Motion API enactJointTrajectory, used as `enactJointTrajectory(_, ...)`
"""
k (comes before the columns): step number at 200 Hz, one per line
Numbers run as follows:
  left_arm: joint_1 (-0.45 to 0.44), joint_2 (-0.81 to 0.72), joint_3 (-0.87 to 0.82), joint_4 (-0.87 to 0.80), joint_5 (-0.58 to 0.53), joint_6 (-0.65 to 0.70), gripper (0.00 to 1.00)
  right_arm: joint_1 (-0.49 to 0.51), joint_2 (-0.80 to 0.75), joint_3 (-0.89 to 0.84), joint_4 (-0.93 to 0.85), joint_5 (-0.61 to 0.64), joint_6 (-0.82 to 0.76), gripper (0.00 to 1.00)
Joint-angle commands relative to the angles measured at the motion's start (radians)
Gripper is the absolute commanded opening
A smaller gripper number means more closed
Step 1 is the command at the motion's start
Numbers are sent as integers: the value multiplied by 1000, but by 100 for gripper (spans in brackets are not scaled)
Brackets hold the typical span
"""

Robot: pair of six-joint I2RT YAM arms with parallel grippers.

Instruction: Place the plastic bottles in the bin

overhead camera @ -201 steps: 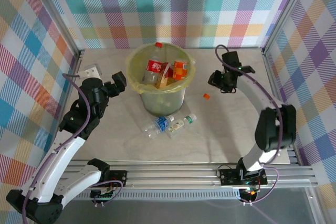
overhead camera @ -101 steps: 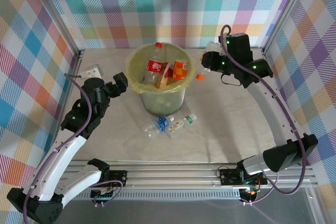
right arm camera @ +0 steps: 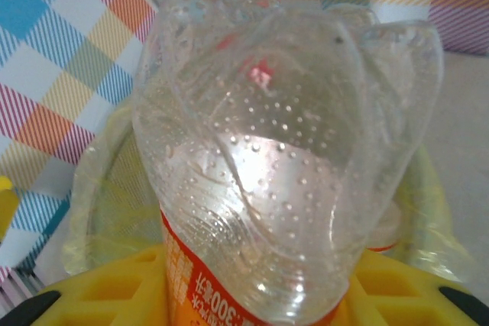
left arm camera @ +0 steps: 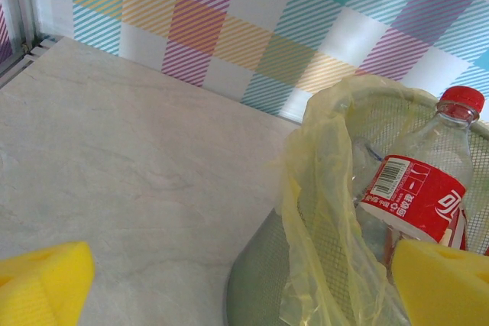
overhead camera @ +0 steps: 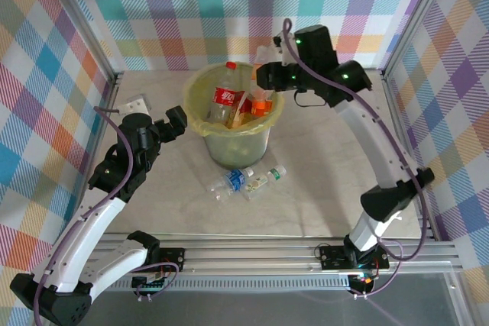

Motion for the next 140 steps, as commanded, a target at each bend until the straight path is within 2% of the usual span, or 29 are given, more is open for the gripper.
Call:
enactJointTrajectory(1,6,-4,-8,22,11,2,100,28,55,86,-73,-33,-29,43)
enactJointTrajectory(63,6,-7,-8,17,8,4,100,51,203,209,-121,-112,36,47)
enactJointTrajectory(96,7,-8,-8,13,5,6,100,51,232,221,-153,-71,68,50)
enactJointTrajectory(118,6,-8,-8,13,6,6,100,51,236,222,-172,-37,81,56)
enactJointTrajectory(140,6,-8,-9,16,9,5,100,52,236,221,-181,-5,86,70)
